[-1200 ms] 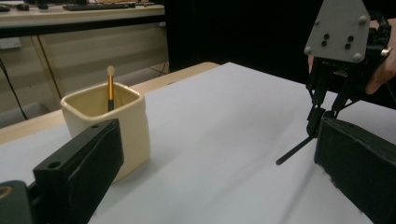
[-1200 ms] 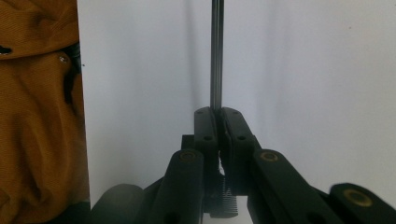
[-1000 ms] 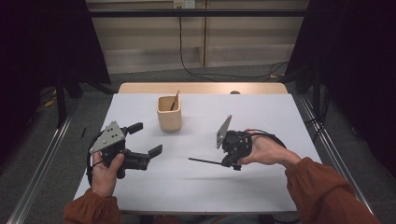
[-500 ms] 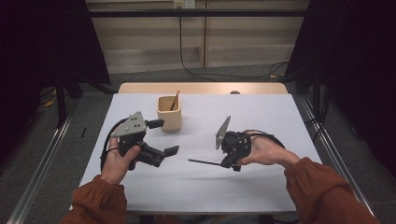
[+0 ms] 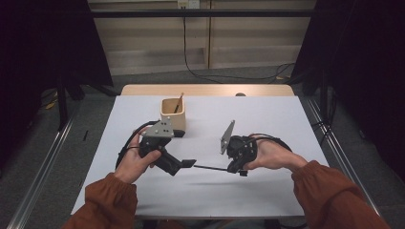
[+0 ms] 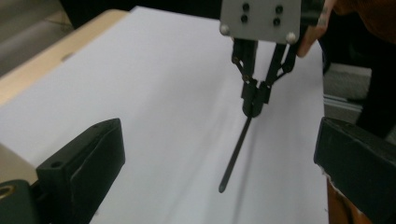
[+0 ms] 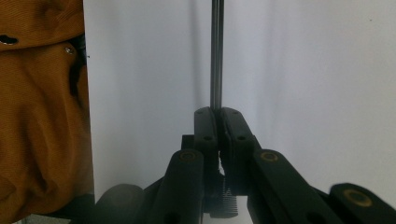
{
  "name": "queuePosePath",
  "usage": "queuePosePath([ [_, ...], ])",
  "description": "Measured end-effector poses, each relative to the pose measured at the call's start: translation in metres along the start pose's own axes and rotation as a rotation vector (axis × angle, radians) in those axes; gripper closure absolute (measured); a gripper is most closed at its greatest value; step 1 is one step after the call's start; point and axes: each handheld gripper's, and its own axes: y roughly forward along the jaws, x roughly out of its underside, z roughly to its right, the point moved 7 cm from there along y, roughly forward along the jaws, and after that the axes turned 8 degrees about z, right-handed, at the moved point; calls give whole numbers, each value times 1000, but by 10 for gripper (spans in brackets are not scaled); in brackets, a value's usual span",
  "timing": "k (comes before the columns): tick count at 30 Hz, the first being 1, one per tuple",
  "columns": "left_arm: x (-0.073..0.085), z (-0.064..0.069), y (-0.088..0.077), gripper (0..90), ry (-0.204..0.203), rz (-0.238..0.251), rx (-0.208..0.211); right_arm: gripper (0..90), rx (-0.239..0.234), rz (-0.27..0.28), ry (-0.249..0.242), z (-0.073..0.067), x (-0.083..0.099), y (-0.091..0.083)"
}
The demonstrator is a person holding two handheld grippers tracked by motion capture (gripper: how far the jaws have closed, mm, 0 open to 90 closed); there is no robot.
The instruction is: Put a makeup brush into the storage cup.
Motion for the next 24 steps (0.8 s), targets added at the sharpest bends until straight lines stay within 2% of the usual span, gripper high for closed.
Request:
queuePosePath([
  [3, 3, 2, 12, 30, 5, -58, 34, 855, -6, -9, -6, -1, 0, 2],
  [6, 8, 3, 21, 44, 29, -125, 63, 855, -11, -24, 4, -1, 0, 4],
  [8, 11, 5, 27, 43, 40, -158, 81, 855, -10, -20, -7, 1, -1, 4],
  [14, 17, 6, 35, 54, 68, -228, 103, 855, -9, -29, -1, 0, 1, 4],
  [17, 22, 9, 39, 67, 94, -312, 130, 855, -11, -40, 1, 0, 2, 4],
  [19, 23, 12, 42, 72, 91, -330, 154, 855, -14, -45, -6, 0, 2, 5],
  [20, 23, 13, 43, 78, 103, -342, 175, 855, -17, -47, -13, 0, 2, 5],
  [23, 25, 15, 47, 111, 132, -375, 174, 855, -17, -59, -8, -2, 1, 4],
  [24, 26, 16, 48, 110, 135, -393, 191, 855, -19, -54, -15, -1, 1, 4],
])
